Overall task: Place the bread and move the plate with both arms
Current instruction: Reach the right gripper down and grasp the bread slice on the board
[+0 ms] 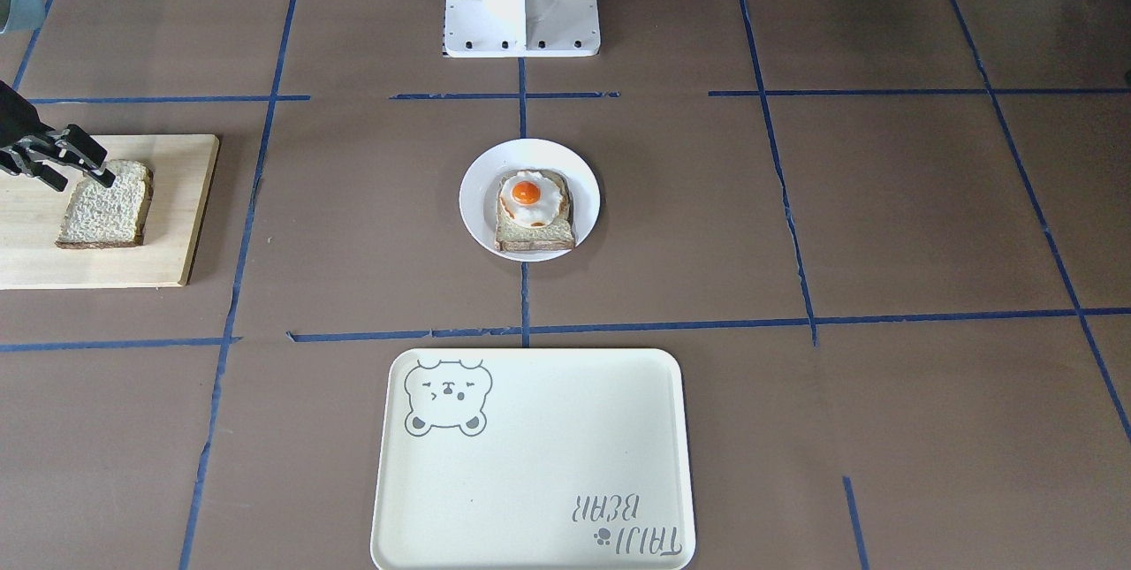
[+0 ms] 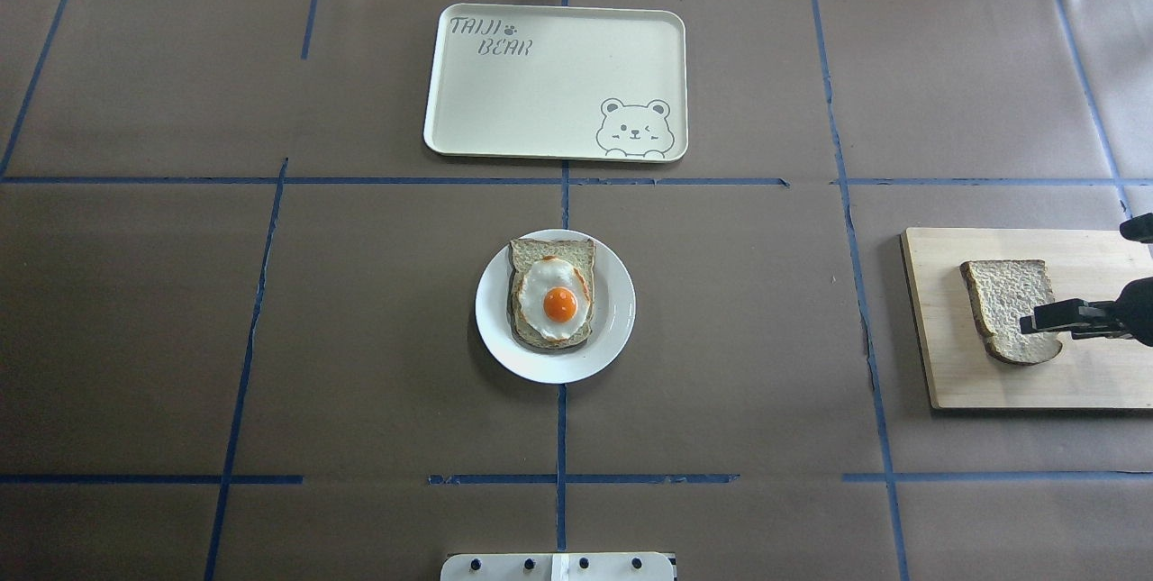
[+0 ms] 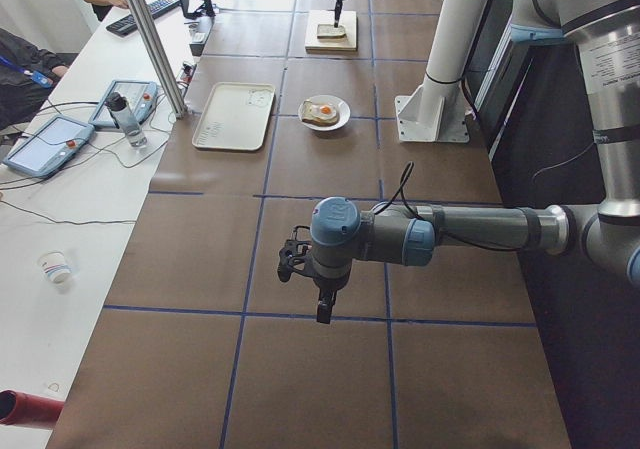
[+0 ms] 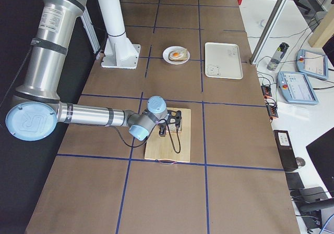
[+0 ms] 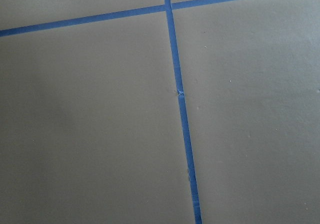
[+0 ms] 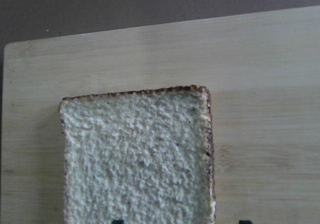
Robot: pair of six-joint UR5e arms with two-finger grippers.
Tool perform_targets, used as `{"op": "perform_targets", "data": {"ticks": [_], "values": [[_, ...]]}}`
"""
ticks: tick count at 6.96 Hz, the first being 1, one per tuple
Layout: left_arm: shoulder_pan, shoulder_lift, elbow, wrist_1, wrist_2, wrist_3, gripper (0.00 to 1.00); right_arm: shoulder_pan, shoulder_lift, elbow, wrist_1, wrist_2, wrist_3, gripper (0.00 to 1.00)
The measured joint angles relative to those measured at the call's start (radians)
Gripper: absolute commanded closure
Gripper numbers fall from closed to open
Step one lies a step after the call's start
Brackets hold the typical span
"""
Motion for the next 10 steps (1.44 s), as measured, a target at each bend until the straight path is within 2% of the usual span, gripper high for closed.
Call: {"op": "perform_targets", "data": {"ticks": [1, 2, 3, 4, 8, 10], "values": [[0.000, 0.000, 0.000, 0.000, 0.000, 0.000, 0.00, -0.004, 0.000, 0.001, 0.001, -0.004, 0.010, 0.41], [0.000, 0.000, 0.000, 0.000, 0.000, 0.000, 0.00, -0.005, 0.001, 0.001, 0.001, -0.005, 0.017, 0.65], [0.000, 0.000, 0.000, 0.001, 0.000, 0.000, 0.00, -0.006, 0.001, 0.001, 0.002, -0.005, 0.019, 0.94], [0.000, 0.000, 0.000, 0.001, 0.000, 0.000, 0.00, -0.006, 0.001, 0.001, 0.002, -0.004, 0.019, 0.99], [0.000, 0.000, 0.000, 0.001, 0.000, 0.000, 0.00, -0.003, -0.001, 0.016, 0.002, 0.013, 0.019, 1.00], [0.000, 0.000, 0.000, 0.000, 0.000, 0.000, 0.00, -0.002, 0.000, 0.038, 0.002, 0.050, 0.019, 1.00]]}}
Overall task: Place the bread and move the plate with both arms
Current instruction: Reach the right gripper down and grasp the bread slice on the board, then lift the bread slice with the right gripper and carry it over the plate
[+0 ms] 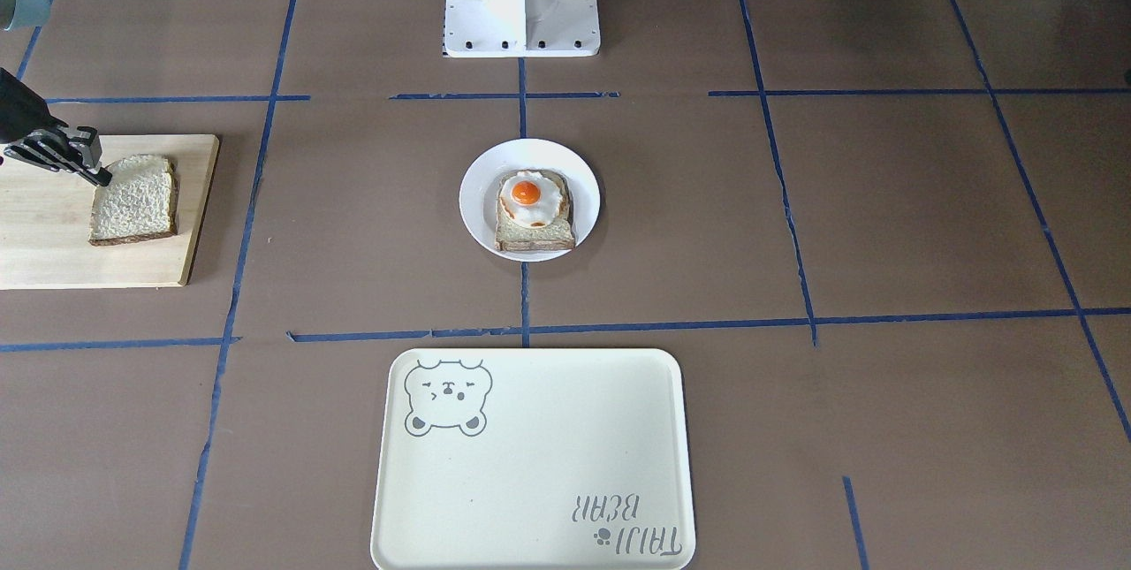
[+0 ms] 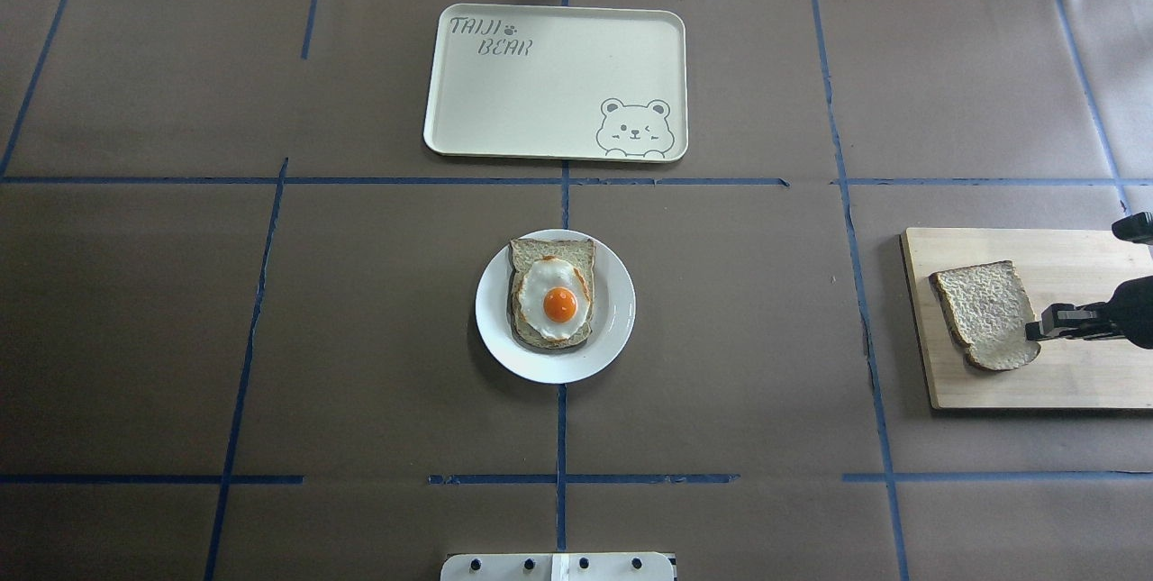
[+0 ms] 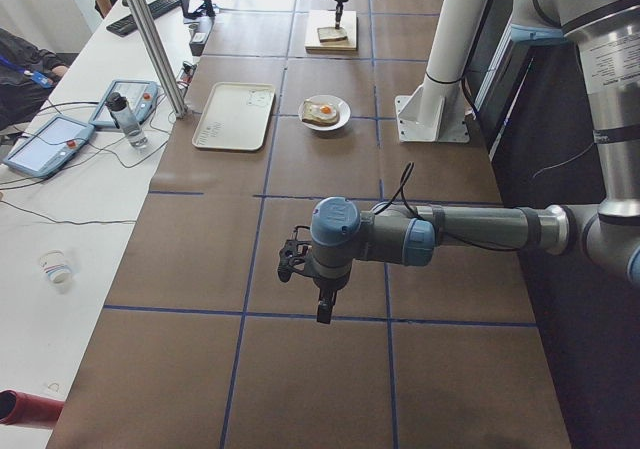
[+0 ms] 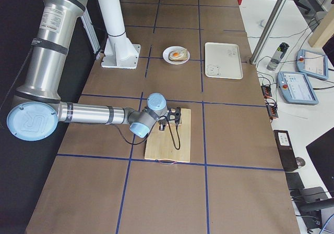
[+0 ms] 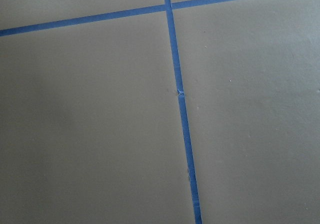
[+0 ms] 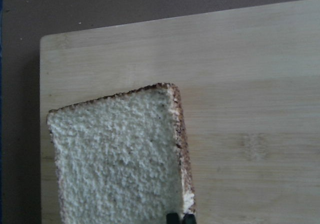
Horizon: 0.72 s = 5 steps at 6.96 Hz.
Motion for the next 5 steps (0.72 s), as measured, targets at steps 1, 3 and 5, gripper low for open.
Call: {"op": "perform_targets", "data": {"ticks": [1, 3, 5], "values": [[0.000, 0.000, 0.000, -0.001, 0.000, 0.000, 0.00, 0.000, 0.001, 0.017, 0.000, 0.024, 0.000, 1.00], [0.000, 0.000, -0.001, 0.000, 0.000, 0.000, 0.00, 0.003, 0.004, 0.064, -0.002, 0.060, 0.001, 1.00], [0.000, 0.000, -0.001, 0.000, 0.000, 0.000, 0.00, 0.013, 0.032, 0.112, -0.004, 0.094, 0.006, 1.00]]}}
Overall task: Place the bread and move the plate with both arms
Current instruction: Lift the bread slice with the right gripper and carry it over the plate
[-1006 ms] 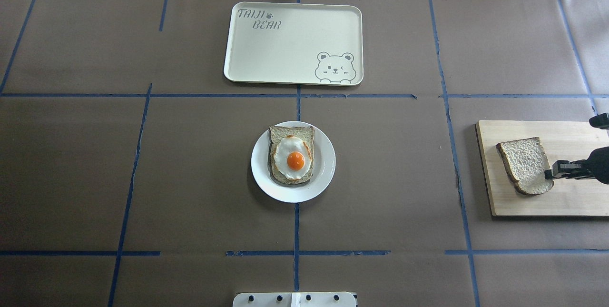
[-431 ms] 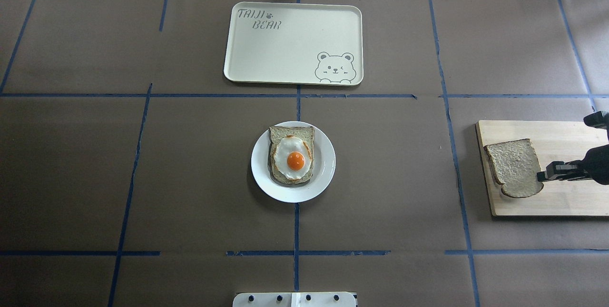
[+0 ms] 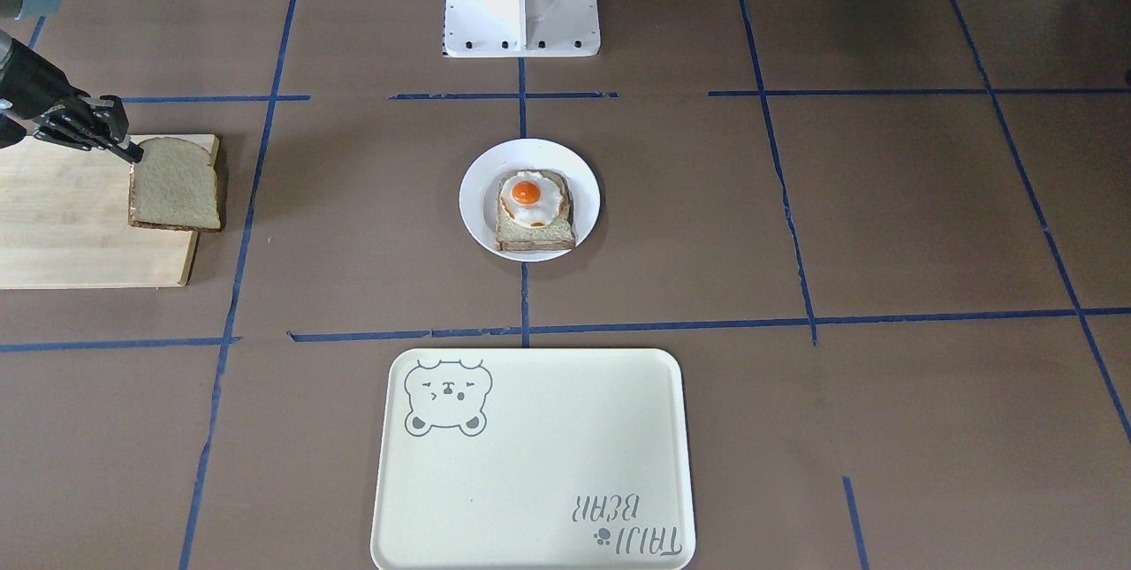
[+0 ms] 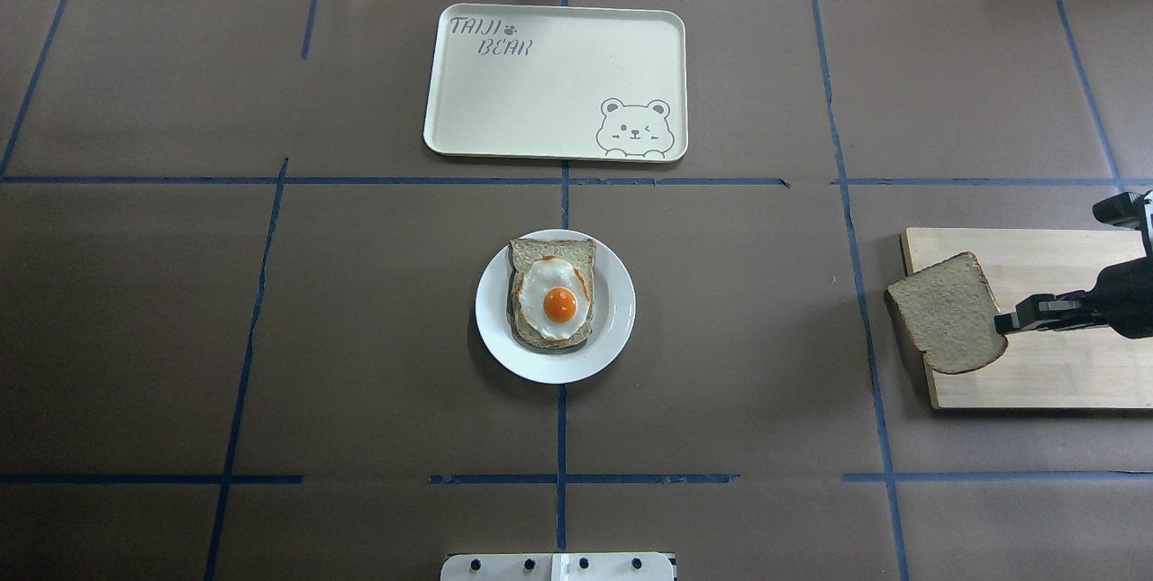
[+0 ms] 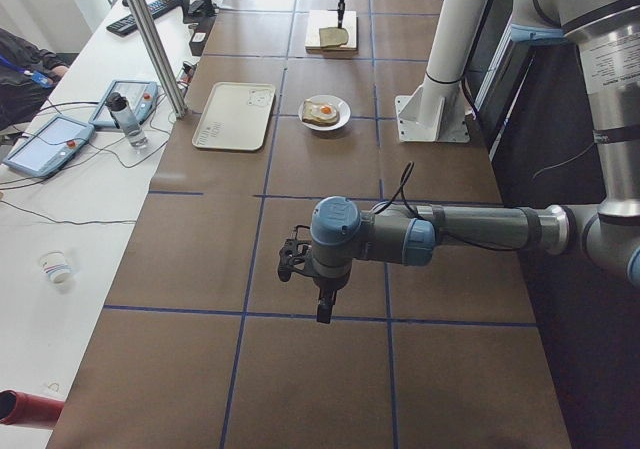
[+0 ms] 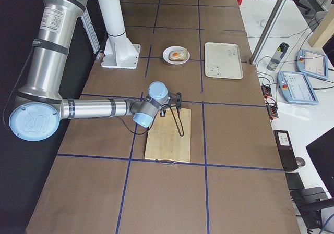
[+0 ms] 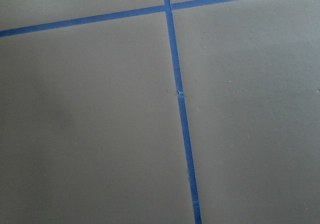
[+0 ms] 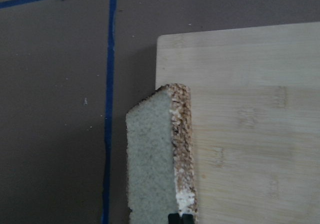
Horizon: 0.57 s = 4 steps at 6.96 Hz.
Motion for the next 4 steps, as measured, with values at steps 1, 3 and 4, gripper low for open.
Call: {"op": "perform_targets", "data": {"ticks": [1, 3, 4], "values": [[0.000, 0.000, 0.000, 0.000, 0.000, 0.000, 0.00, 0.004, 0.032, 0.015, -0.002, 0.014, 0.026, 1.00], [0.000, 0.000, 0.000, -0.001, 0.000, 0.000, 0.00, 0.006, 0.153, 0.031, -0.009, 0.032, 0.175, 1.00], [0.000, 0.000, 0.000, 0.000, 0.000, 0.000, 0.00, 0.000, 0.226, 0.032, -0.011, 0.033, 0.254, 1.00]]}}
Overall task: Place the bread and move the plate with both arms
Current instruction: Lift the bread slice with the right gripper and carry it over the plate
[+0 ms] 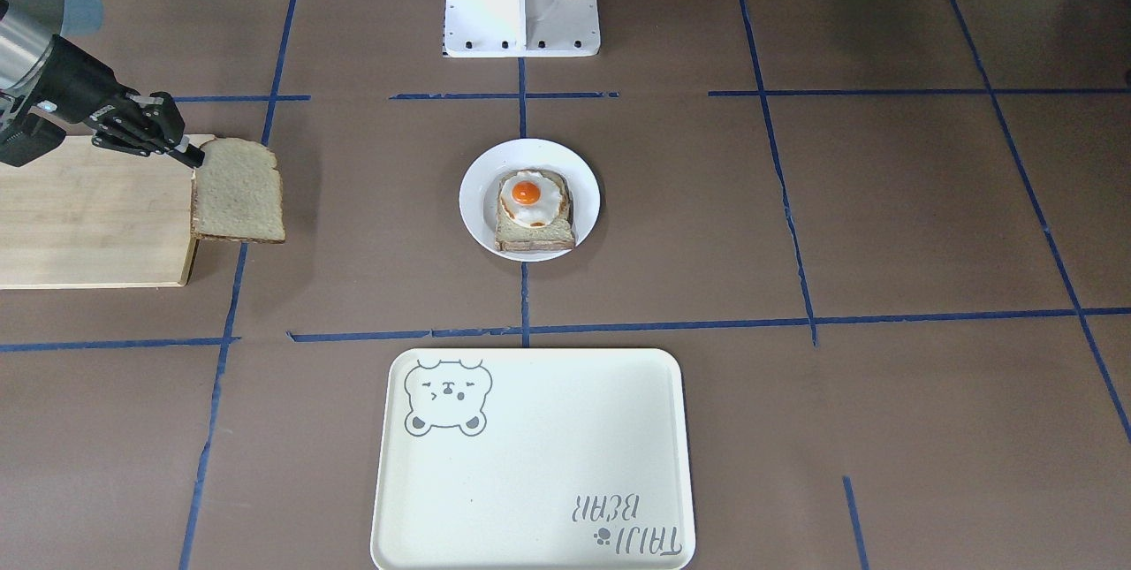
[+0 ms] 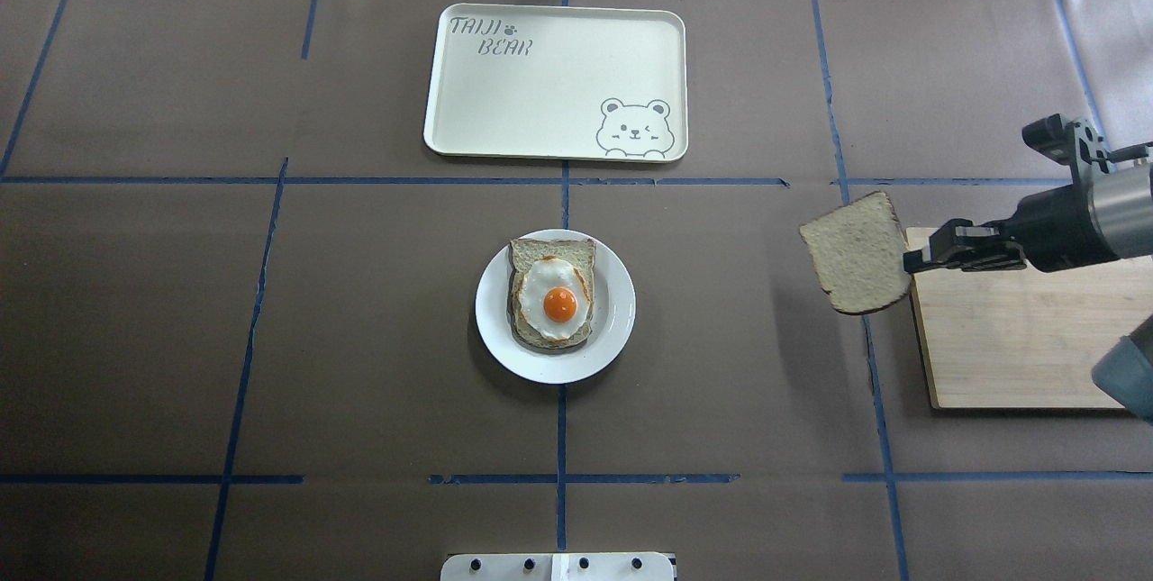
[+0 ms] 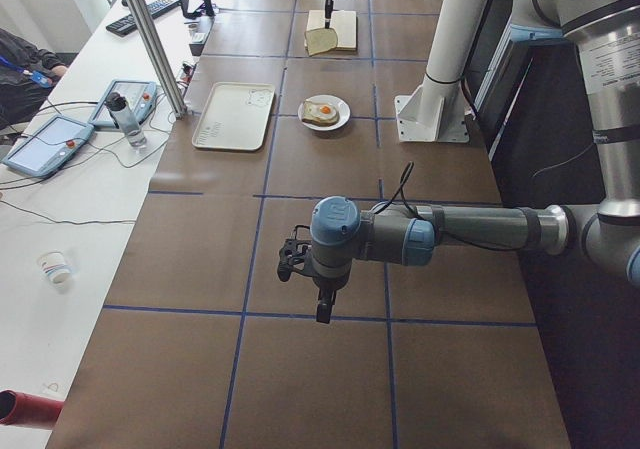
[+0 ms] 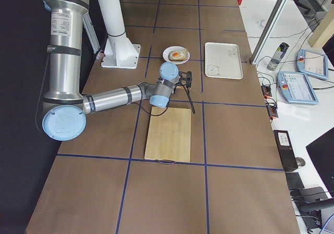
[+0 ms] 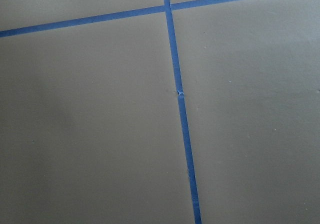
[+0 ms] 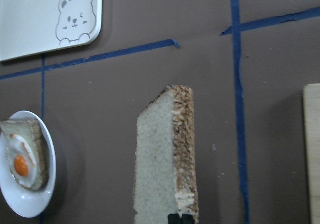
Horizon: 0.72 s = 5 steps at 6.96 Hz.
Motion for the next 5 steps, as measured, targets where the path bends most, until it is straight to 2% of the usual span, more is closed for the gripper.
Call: {"op": "perform_targets", "data": {"ticks": [3, 4, 5], "values": [[0.000, -0.001, -0.001, 0.000, 0.000, 0.000, 0.00, -0.080, 0.238, -0.016, -0.070, -0.051, 0.158, 1.00], [0.000, -0.001, -0.001, 0.001, 0.000, 0.000, 0.00, -0.135, 0.305, -0.018, -0.104, -0.112, 0.194, 1.00], [0.000, -0.001, -0.001, 0.001, 0.000, 0.000, 0.00, -0.210, 0.352, -0.019, -0.119, -0.209, 0.230, 1.00]]}}
